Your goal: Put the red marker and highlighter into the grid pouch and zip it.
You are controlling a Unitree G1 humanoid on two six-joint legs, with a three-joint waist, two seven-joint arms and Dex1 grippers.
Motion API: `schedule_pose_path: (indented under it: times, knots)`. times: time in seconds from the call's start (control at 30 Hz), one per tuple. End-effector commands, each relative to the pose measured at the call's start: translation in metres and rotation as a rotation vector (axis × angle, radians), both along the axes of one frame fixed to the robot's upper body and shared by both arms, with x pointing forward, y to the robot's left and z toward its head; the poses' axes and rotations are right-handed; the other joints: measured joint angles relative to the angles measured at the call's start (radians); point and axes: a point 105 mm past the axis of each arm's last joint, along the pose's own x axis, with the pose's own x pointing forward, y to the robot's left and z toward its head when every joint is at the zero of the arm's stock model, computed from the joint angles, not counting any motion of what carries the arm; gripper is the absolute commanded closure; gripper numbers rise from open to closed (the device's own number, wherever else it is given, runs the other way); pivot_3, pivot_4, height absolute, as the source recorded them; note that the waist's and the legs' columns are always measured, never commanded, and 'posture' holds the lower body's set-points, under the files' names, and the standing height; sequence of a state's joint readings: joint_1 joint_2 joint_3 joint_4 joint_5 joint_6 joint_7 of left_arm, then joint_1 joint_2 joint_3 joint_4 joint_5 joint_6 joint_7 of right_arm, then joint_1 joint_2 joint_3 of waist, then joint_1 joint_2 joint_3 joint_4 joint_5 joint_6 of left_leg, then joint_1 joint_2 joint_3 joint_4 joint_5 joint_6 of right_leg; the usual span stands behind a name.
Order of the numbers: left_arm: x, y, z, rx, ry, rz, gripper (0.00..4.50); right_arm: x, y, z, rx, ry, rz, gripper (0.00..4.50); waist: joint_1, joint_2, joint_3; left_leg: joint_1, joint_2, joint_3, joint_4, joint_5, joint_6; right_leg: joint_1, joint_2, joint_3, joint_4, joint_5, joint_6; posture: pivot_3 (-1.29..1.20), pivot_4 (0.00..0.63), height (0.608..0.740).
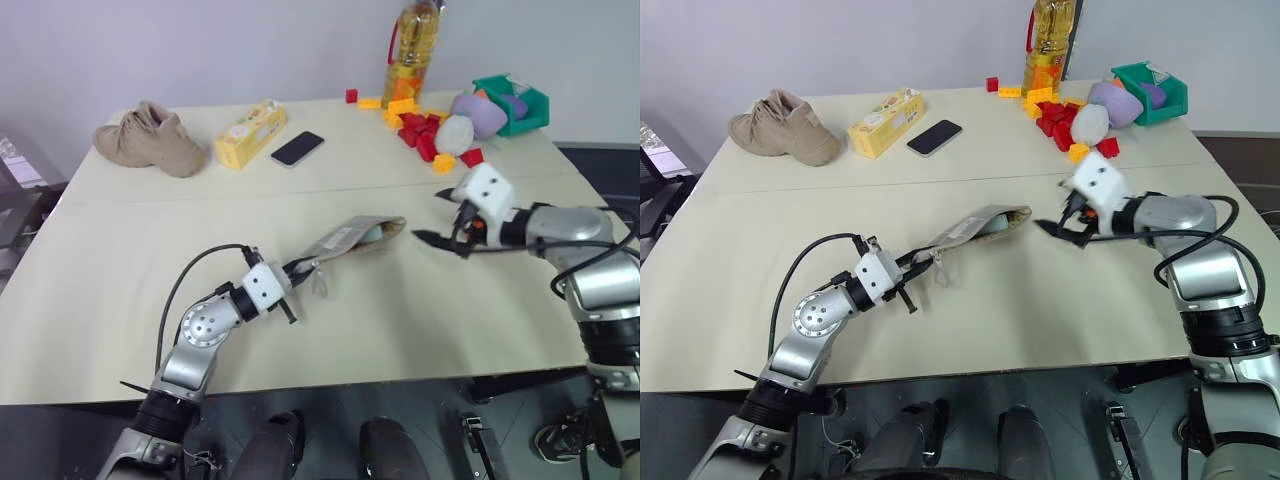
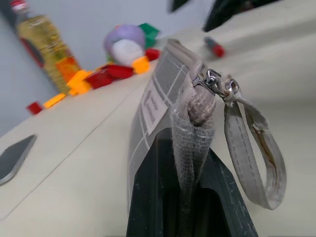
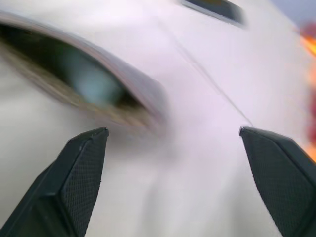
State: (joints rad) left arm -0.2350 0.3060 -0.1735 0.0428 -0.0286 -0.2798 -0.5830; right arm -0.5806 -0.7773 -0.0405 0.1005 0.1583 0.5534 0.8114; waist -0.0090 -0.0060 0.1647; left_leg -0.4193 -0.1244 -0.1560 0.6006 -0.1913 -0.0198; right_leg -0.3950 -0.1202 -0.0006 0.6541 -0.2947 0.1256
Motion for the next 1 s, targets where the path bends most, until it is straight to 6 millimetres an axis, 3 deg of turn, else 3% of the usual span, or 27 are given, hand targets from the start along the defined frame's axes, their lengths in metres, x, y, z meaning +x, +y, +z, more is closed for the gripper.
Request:
schedule_pose_path:
  times: [0.03, 0.13, 0.27, 0.57, 0.67, 0.87, 1.0]
  knots:
    - [0.013, 0.008, 0.010, -0.054, -0.021, 0.115, 4.50, 0.017, -0.050, -0.011, 0.131, 0.016, -0.323, 0.05, -0.001, 0.000, 0.000, 0.000, 0.000, 0.000, 0.000, 0.000, 0.000, 0.000, 0.000, 0.000, 0.000, 0.000, 0.000, 0.00, 0.150, 0.740]
    - [0.016, 0.004, 0.010, -0.074, -0.014, 0.135, 4.50, 0.027, -0.077, -0.016, 0.179, -0.038, -0.559, 0.05, -0.005, 0.000, 0.000, 0.000, 0.000, 0.001, 0.000, 0.000, 0.000, -0.001, 0.000, 0.001, 0.001, 0.000, 0.000, 0.00, 0.150, 0.740]
    - [0.017, 0.000, 0.009, -0.074, -0.011, 0.131, 4.50, 0.035, -0.088, -0.018, 0.285, -0.047, -0.740, 0.05, -0.010, 0.001, 0.000, 0.000, 0.001, 0.005, 0.000, 0.001, -0.002, -0.003, 0.000, 0.003, 0.003, 0.000, 0.000, 0.00, 0.150, 0.740]
    - [0.017, -0.005, 0.010, -0.078, -0.007, 0.117, 4.50, 0.046, -0.084, -0.050, 0.451, 0.123, -0.980, 0.05, -0.003, 0.001, 0.000, 0.000, 0.001, 0.007, 0.001, 0.001, -0.001, -0.003, 0.000, 0.005, 0.003, 0.000, 0.000, 0.00, 0.150, 0.740]
    - [0.017, -0.007, 0.011, -0.082, -0.010, 0.112, 4.50, 0.047, -0.081, -0.056, 0.426, 0.143, -0.985, 0.92, -0.005, 0.001, 0.000, 0.000, 0.001, 0.008, 0.002, 0.001, -0.001, -0.003, 0.000, 0.007, 0.003, 0.000, 0.000, 0.00, 0.150, 0.740]
    - [0.017, -0.008, 0.010, -0.089, -0.008, 0.113, 4.50, 0.050, -0.072, -0.050, 0.451, 0.130, -0.942, 4.08, -0.006, 0.001, 0.000, 0.000, 0.001, 0.010, 0.006, -0.001, 0.002, -0.003, 0.000, 0.008, 0.005, 0.000, 0.000, 0.00, 0.150, 0.740]
    - [0.016, -0.008, 0.010, -0.094, -0.007, 0.113, 4.50, 0.056, -0.049, -0.015, 0.337, -0.025, -0.688, 4.17, -0.008, 0.001, 0.000, 0.000, 0.001, 0.012, 0.007, -0.002, 0.004, -0.004, 0.000, 0.011, 0.007, 0.000, 0.001, 0.00, 0.150, 0.740]
